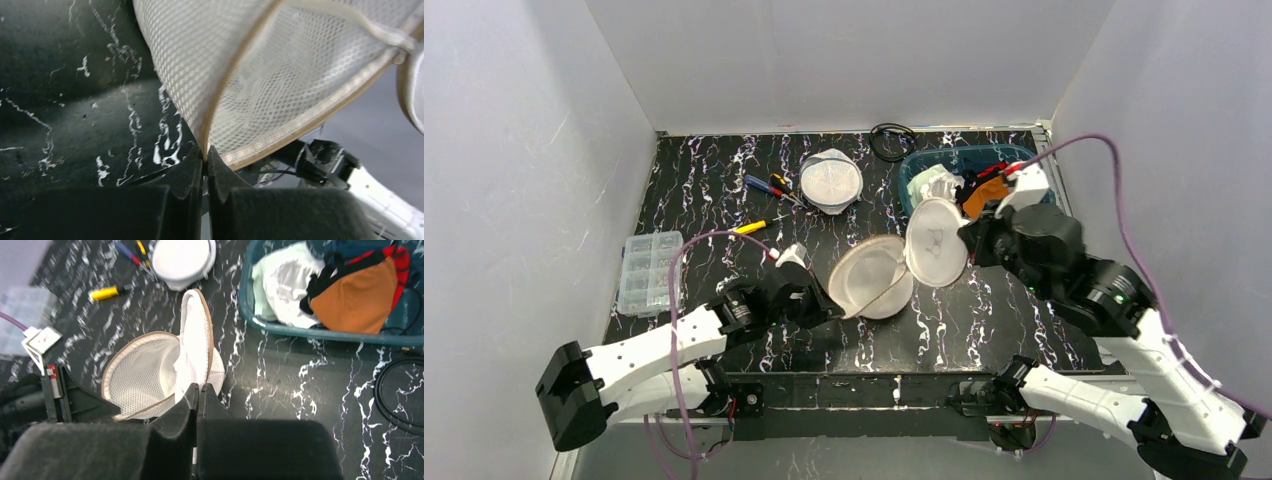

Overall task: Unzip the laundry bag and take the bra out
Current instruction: Adjust the laundry bag at the center of the board.

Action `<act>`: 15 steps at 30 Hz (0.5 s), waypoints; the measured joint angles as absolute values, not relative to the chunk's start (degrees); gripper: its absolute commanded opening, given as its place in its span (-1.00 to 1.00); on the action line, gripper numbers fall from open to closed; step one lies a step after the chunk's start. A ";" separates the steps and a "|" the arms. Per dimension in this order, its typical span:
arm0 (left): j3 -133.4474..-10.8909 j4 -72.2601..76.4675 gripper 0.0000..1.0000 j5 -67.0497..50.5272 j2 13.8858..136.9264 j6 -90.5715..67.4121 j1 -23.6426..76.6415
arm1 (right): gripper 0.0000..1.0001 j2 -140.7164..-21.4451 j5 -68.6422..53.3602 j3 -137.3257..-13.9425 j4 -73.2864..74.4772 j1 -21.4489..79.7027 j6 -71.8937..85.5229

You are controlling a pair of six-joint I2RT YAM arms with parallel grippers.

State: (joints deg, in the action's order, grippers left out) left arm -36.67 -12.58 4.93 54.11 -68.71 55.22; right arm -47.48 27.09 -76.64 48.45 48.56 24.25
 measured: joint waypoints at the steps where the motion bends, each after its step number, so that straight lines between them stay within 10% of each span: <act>1: -35.77 -12.19 -1.00 4.12 55.57 -68.84 55.18 | -0.97 -47.88 26.59 -75.48 48.47 48.56 24.27; 15: -42.98 -10.94 -1.00 1.91 54.13 -64.23 54.63 | -0.97 -49.39 26.39 -76.84 48.36 48.66 23.24</act>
